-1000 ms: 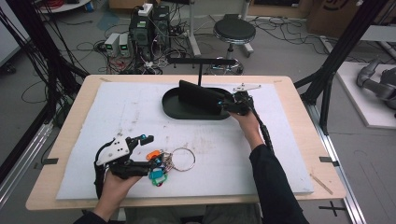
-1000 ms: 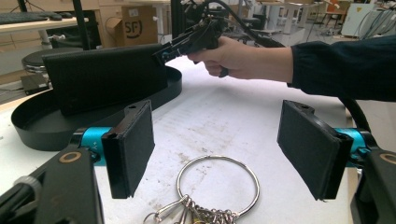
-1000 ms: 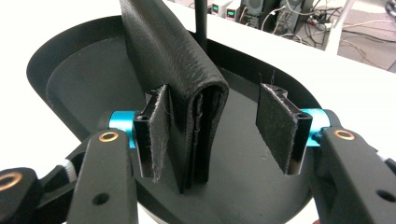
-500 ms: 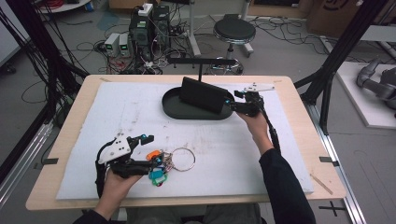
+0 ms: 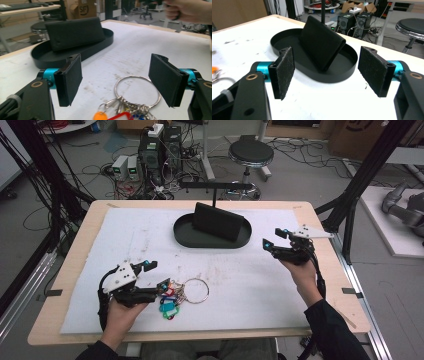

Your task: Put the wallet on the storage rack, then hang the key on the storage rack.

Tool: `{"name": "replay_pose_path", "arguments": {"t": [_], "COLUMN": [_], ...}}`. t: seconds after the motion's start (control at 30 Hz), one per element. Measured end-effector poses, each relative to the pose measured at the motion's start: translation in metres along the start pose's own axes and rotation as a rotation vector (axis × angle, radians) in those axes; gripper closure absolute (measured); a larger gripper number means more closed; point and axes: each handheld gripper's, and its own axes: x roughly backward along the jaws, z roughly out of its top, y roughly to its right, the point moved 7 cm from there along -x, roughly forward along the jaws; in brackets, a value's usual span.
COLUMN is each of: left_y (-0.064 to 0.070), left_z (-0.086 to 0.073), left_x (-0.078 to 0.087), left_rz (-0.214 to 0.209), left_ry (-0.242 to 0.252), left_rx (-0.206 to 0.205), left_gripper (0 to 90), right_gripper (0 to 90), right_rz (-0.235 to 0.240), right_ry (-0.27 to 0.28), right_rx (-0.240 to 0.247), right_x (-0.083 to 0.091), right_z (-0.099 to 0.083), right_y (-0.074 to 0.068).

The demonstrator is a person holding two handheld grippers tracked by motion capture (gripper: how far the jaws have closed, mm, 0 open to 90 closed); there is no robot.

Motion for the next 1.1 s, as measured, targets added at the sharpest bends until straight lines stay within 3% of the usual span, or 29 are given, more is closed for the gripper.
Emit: {"name": "replay_pose_path", "arguments": {"t": [0.2, 0.4, 0.77, 1.0, 1.1], "left_y": [-0.013, -0.014, -0.015, -0.011, -0.009], "left_z": [0.002, 0.000, 0.001, 0.003, 0.006], "left_x": [0.006, 0.008, 0.003, -0.009, -0.017], "left_rz": [0.055, 0.069, 0.048, 0.003, -0.019], "left_ry": [0.009, 0.004, -0.004, -0.065, -0.093], "left_rx": [0.004, 0.006, 0.029, 0.075, 0.082], "left_gripper": [26.9, 26.9, 26.9, 27.2, 28.9], "right_gripper": [26.9, 26.9, 26.9, 27.8, 27.9], "right_rz": [-0.025, -0.052, -0.120, -0.165, -0.163], "right_ry": [0.012, 0.029, 0.035, 0.056, 0.037], "right_rx": [-0.012, -0.030, -0.041, -0.041, -0.049], "right_x": [0.029, 0.048, 0.063, 0.067, 0.067], "right_z": [-0.015, -0.025, -0.032, -0.040, -0.044], "right_y": [-0.006, -0.006, 0.004, 0.012, 0.013]}}
